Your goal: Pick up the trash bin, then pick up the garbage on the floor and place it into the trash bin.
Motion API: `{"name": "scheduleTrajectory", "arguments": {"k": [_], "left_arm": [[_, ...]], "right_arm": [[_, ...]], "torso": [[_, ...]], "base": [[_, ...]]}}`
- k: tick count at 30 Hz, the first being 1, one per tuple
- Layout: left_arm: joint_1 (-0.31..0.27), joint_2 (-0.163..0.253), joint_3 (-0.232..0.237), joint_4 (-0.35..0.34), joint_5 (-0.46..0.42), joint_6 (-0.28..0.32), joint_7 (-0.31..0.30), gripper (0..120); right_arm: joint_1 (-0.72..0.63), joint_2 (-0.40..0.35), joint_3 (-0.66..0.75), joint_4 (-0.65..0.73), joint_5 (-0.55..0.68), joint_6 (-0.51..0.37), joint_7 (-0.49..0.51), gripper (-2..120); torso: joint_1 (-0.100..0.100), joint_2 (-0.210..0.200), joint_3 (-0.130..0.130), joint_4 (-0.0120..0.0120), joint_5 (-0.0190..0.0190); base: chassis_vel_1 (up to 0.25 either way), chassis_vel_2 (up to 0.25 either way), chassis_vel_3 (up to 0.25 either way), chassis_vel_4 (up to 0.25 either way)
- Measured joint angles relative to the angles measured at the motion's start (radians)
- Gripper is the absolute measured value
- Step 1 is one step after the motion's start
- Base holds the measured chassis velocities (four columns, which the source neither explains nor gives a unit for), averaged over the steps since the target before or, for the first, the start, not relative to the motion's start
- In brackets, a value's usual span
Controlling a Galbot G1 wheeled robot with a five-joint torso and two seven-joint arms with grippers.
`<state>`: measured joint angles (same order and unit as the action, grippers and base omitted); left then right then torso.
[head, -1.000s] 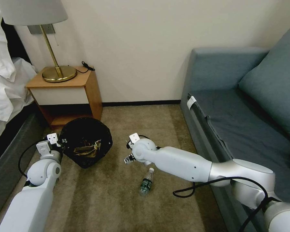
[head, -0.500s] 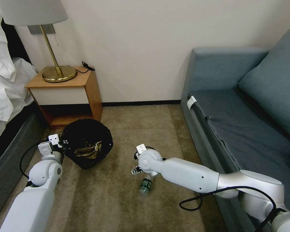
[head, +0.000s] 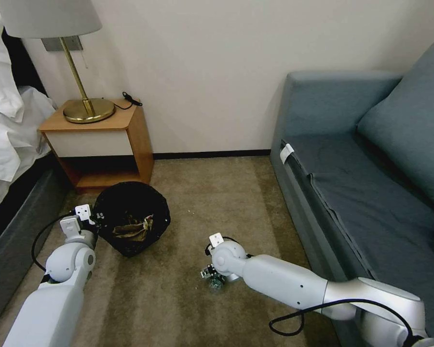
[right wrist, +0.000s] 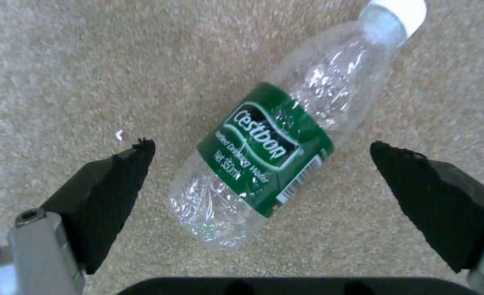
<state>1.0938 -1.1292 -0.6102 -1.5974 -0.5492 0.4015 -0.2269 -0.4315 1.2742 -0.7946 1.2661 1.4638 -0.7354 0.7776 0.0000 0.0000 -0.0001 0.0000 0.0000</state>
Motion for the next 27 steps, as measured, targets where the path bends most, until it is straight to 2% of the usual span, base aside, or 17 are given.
{"name": "scheduleTrajectory", "arguments": {"k": [18,23,25,27], "left_arm": [[0.004,-0.002,-0.006,-0.013,0.001,0.000,0.000,2],[0.005,-0.002,-0.007,-0.014,0.001,0.000,0.000,2],[0.005,-0.001,-0.007,-0.013,0.001,0.000,0.000,2],[0.005,-0.001,-0.007,-0.013,0.001,0.000,0.000,2]], "right_arm": [[-0.048,0.011,0.009,-0.067,-0.075,0.000,-0.095,99],[-0.058,0.017,0.013,-0.085,-0.085,0.000,-0.117,92],[-0.061,0.018,0.015,-0.090,-0.088,0.000,-0.131,82],[-0.061,0.018,0.015,-0.090,-0.088,0.000,-0.134,79]], "torso": [[0.000,0.000,0.000,-0.0001,0.0000],[0.000,0.000,0.000,0.0000,0.0000],[0.000,0.000,0.000,0.0000,0.0000],[0.000,0.000,0.000,0.0000,0.0000]], "base": [[0.000,0.000,0.000,0.000],[0.000,0.000,0.000,0.000],[0.000,0.000,0.000,0.000],[0.000,0.000,0.000,0.000]]}}
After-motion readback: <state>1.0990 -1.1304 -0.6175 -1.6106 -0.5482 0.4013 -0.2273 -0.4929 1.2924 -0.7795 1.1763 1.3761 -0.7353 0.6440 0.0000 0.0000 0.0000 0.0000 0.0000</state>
